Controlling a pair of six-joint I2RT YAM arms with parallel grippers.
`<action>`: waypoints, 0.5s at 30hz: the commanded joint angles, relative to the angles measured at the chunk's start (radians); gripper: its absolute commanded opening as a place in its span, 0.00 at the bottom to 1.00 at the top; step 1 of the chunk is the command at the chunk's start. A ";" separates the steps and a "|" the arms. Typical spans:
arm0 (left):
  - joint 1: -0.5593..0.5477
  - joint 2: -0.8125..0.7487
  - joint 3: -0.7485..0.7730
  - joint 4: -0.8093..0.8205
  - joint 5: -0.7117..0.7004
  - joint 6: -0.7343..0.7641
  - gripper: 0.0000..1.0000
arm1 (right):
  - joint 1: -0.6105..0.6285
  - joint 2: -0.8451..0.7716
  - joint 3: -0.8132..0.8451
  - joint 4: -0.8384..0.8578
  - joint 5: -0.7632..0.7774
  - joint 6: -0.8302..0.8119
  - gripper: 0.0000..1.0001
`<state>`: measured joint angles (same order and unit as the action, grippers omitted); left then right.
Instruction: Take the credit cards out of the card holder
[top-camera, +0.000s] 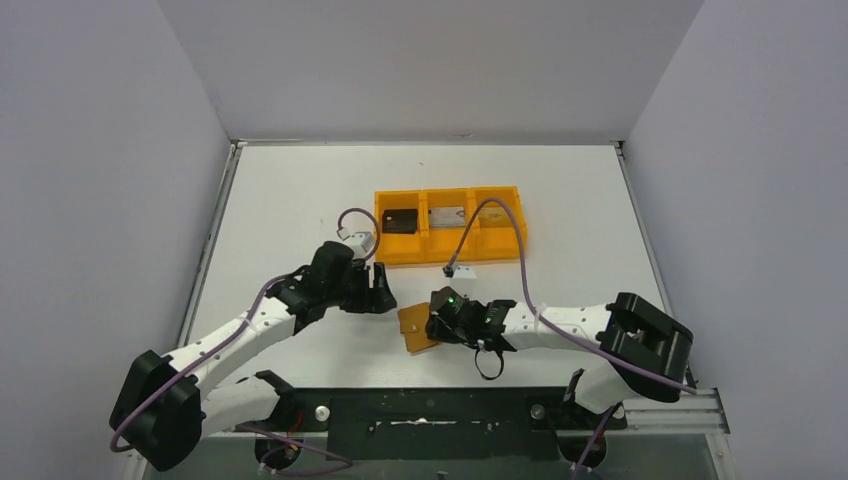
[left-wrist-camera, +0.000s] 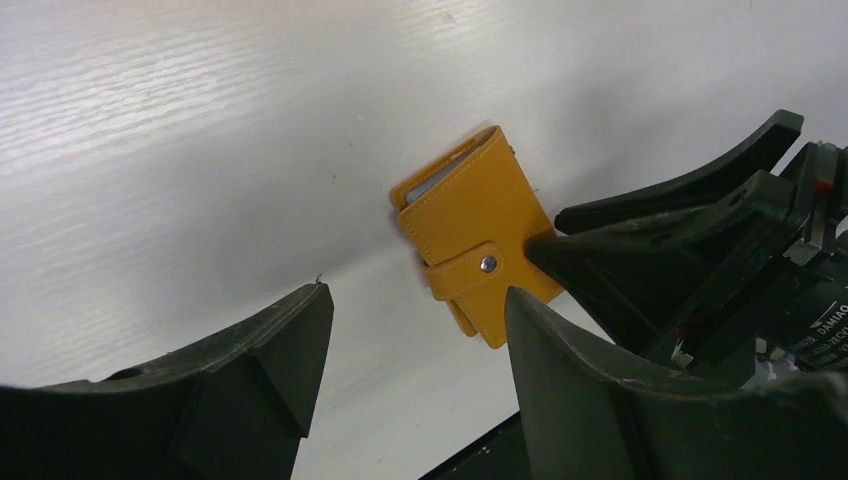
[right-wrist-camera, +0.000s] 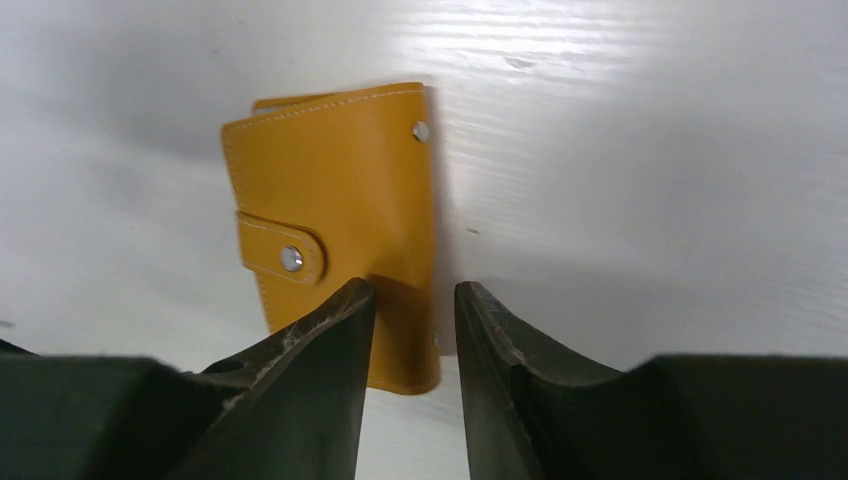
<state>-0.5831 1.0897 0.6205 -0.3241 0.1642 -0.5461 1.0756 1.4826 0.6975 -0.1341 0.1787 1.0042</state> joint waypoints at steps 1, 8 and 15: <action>-0.038 0.068 0.066 0.158 0.002 -0.033 0.64 | 0.004 -0.089 -0.027 -0.085 0.102 0.056 0.43; -0.058 0.188 0.129 0.262 0.074 0.014 0.65 | 0.023 -0.232 -0.142 0.047 0.013 0.118 0.48; -0.083 0.351 0.196 0.277 0.157 0.074 0.65 | 0.044 -0.226 -0.297 0.371 -0.148 0.176 0.48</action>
<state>-0.6487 1.3857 0.7555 -0.1184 0.2516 -0.5259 1.1065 1.2350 0.4309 0.0013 0.1158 1.1316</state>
